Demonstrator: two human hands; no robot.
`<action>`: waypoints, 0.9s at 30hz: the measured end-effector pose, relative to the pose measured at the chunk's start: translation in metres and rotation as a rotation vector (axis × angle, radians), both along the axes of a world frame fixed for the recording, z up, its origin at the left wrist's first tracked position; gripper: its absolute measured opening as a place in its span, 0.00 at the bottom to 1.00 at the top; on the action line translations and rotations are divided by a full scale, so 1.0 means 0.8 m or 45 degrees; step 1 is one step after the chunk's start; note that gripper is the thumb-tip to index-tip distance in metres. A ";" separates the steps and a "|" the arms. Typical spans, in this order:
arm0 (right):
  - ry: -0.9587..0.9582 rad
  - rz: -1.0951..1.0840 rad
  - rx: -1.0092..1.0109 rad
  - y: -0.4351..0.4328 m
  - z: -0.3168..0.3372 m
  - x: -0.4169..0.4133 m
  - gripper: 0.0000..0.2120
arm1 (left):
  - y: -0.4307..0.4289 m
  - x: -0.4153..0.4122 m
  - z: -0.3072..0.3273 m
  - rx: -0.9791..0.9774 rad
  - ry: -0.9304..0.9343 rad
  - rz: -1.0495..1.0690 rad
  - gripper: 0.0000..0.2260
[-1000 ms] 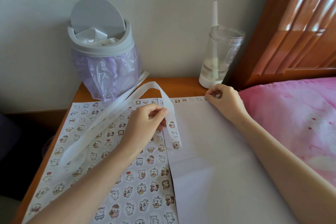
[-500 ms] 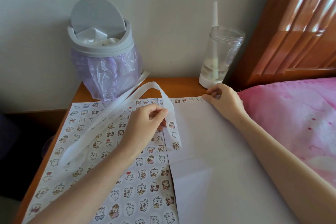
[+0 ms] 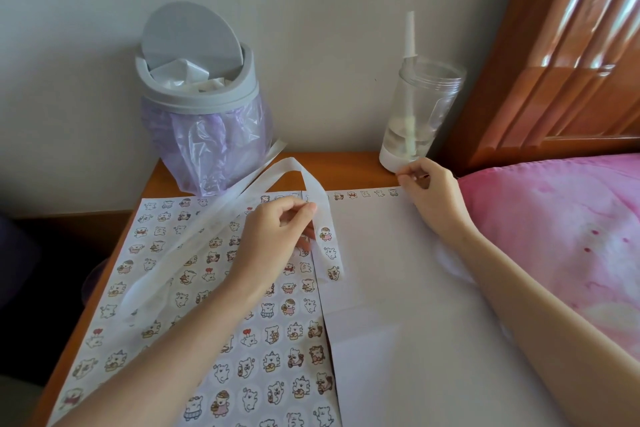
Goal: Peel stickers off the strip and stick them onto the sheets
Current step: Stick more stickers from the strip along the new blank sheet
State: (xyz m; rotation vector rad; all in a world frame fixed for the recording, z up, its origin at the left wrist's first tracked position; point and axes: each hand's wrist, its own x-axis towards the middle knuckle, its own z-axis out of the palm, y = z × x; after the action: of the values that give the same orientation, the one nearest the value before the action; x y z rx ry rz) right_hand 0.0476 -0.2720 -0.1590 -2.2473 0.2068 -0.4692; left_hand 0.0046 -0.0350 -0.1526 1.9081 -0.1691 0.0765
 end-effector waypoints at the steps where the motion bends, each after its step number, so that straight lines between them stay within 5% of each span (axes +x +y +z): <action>1: -0.045 0.014 0.029 0.009 0.005 -0.006 0.05 | 0.000 0.000 0.002 -0.055 0.001 0.018 0.07; 8: 0.071 0.604 0.066 0.085 0.036 -0.058 0.05 | -0.001 0.001 0.007 -0.238 -0.021 0.080 0.08; 20: 0.016 0.575 0.251 0.093 0.036 -0.067 0.06 | -0.004 -0.002 0.008 -0.371 0.047 -0.068 0.15; 27: -0.007 0.566 0.193 0.092 0.032 -0.068 0.07 | -0.001 -0.001 0.005 -0.276 0.019 -0.114 0.10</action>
State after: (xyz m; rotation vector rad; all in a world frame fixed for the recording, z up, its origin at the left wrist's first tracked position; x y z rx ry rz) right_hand -0.0069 -0.1984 -0.1333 -2.0613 -0.2500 -0.2123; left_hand 0.0042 -0.0362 -0.1488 1.6828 -0.2267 0.0191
